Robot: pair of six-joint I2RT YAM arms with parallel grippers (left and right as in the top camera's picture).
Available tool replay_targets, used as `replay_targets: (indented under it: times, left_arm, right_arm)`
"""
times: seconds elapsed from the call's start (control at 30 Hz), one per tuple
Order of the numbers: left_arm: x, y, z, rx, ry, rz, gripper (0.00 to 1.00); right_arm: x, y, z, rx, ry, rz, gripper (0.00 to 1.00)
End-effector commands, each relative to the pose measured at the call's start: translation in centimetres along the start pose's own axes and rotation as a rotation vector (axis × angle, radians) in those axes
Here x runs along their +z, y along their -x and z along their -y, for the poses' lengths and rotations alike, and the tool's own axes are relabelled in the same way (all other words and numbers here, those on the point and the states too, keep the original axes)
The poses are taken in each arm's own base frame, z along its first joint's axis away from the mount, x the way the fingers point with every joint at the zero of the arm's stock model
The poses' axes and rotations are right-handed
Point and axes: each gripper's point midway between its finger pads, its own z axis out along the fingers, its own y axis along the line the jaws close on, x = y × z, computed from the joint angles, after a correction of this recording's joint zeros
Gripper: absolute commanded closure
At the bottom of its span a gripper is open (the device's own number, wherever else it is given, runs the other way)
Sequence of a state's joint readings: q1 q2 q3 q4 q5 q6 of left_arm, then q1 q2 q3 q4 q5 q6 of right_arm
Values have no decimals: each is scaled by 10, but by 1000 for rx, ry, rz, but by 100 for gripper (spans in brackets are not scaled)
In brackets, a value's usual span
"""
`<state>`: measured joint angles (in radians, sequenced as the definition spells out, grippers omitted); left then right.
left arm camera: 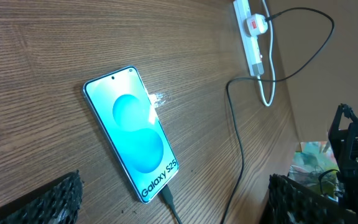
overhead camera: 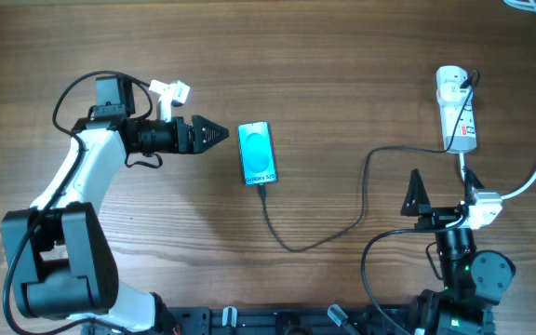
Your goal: Plug charger to phone and switch on socket
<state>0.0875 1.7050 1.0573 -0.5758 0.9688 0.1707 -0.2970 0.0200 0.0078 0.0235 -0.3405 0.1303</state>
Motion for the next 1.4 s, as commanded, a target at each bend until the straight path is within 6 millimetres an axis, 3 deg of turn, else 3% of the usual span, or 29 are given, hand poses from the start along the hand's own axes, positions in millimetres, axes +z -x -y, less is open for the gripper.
replay_targets:
  times: [0.0, 0.87, 1.0, 1.13, 1.37]
  left_arm:
    - [-2, 1, 2, 8, -4, 6, 0]
    - [-1, 2, 8, 37, 16, 3, 0]
    - [1, -2, -14, 61, 191, -26, 0]
    - [-13, 1, -41, 99, 432, -28, 0]
    - [-33, 8, -50, 137, 597, -10, 0]
  right_arm:
    - [-1, 3, -5, 1, 27, 14, 0]
    - [-1, 3, -5, 2, 27, 14, 0]
    - [-1, 3, -5, 2, 27, 14, 0]
    - [-1, 3, -5, 1, 27, 14, 0]
    - [-1, 3, -5, 2, 27, 14, 0]
